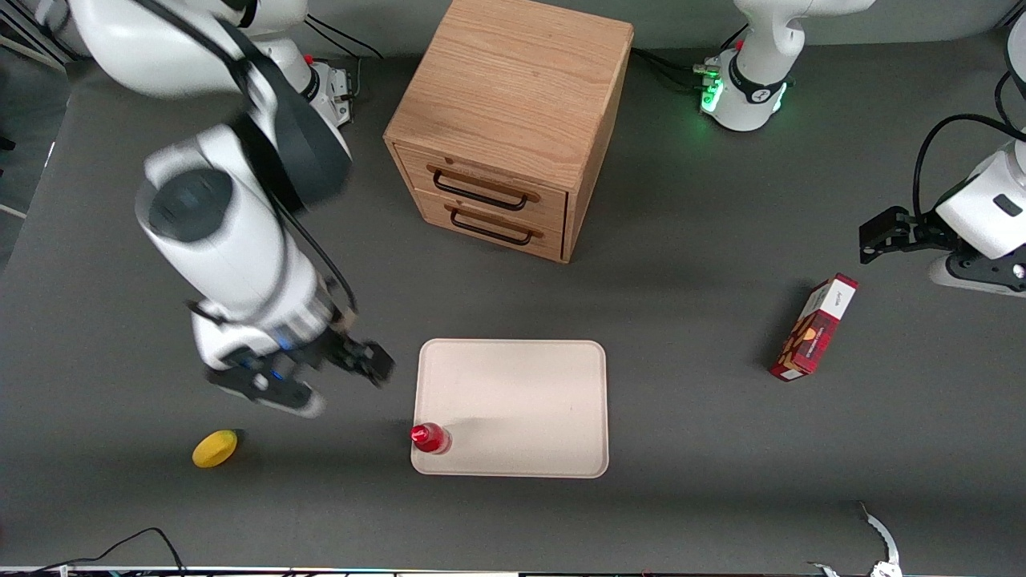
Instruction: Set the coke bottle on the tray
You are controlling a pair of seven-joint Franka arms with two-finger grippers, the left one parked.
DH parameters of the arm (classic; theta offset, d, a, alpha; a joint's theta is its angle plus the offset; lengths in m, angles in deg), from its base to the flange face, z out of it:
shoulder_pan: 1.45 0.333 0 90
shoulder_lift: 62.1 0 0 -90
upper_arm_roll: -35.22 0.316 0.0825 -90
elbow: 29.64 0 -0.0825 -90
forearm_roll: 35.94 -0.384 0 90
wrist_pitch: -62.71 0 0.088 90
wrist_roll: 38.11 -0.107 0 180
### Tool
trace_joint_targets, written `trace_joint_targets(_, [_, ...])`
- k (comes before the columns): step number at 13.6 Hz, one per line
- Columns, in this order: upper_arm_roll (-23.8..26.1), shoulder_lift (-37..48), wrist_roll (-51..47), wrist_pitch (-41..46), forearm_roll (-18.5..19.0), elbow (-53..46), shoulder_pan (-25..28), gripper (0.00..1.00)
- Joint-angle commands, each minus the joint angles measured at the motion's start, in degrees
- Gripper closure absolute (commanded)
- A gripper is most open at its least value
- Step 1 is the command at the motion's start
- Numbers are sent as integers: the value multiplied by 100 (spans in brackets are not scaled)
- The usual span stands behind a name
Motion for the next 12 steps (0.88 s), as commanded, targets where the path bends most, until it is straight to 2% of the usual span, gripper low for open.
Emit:
trace_joint_targets(1, [-56,1531,1130,832,-737,1134,-669,0])
trace_joint_targets(2, [-265,2014,1509,948,-905,1572,-766,0])
trace_joint_targets(5, [-1547,3307,2537,591,-1870,3057,-741,0])
trace_joint_targets(8, [-2191,4169,3120,-330,-1979,4611,-723,0])
trace_joint_targets(10, [-2359,4636,3313,-1173,-2005,5711,-706,0])
trace_joint_targets(12, [-2394,4752,3446,-1494,-2049,6041,-706,0])
